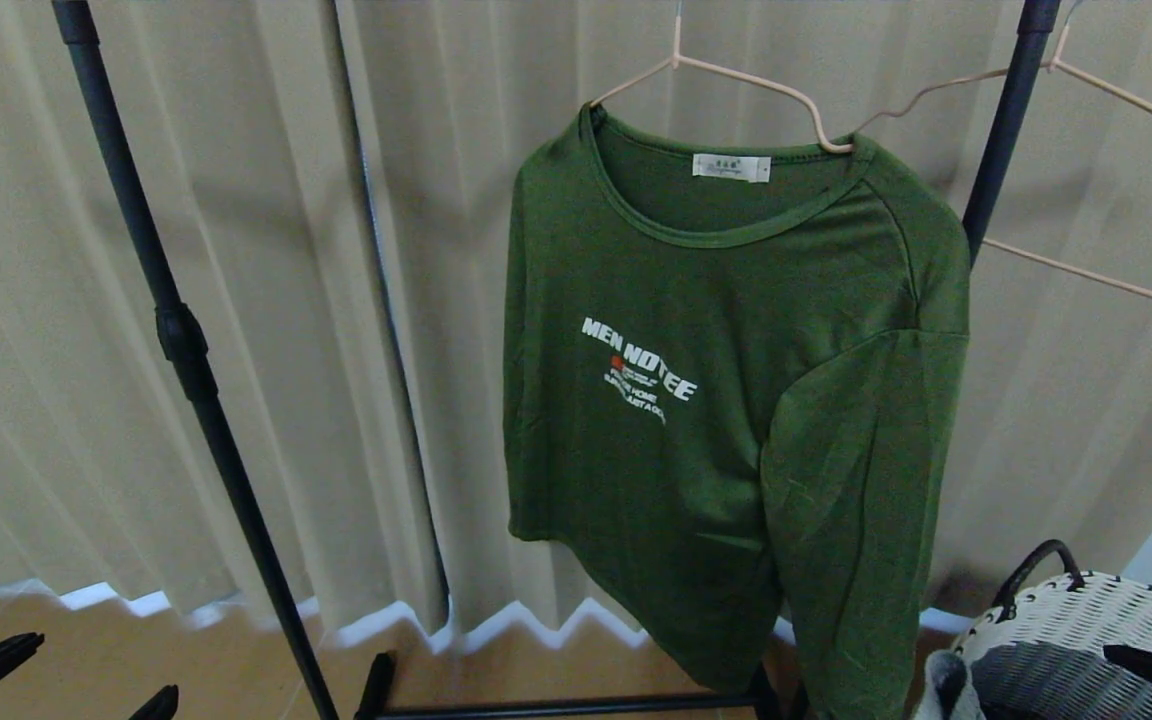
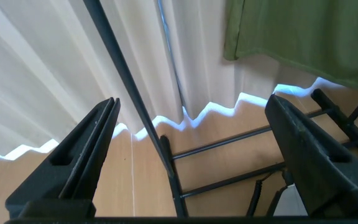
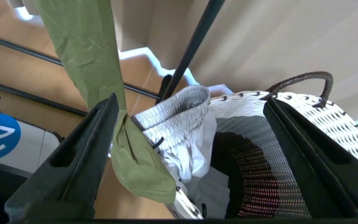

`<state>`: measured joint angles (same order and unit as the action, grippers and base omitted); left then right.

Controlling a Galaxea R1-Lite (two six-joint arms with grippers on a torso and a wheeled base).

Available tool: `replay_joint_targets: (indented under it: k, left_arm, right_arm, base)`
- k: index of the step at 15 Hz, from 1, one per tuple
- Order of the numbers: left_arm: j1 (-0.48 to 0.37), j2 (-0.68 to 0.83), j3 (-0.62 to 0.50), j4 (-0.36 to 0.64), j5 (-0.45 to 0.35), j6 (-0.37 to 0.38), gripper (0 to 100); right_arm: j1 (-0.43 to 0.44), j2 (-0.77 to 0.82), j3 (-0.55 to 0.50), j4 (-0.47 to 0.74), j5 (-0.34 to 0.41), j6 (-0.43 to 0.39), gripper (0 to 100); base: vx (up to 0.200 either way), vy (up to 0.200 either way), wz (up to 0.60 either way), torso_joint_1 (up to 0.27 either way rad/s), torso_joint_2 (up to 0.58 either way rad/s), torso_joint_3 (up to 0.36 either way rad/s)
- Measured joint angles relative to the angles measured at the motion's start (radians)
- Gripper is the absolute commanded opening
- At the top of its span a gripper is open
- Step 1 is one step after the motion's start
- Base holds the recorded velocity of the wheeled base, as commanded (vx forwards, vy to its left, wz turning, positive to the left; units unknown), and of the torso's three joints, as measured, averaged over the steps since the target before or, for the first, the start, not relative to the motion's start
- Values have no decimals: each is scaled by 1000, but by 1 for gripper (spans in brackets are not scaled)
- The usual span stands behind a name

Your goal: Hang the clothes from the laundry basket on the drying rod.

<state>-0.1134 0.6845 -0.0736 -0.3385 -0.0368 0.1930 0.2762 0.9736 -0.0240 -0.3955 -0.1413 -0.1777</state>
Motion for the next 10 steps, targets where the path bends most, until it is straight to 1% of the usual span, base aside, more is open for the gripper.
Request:
replay_joint_targets:
  k: [10]
  left_arm:
    - [0, -1, 3, 0, 0, 8, 100]
  right_arm:
    - [-1, -1, 6, 3, 3, 0, 100]
  base:
    - [0, 0, 0, 0, 0, 0]
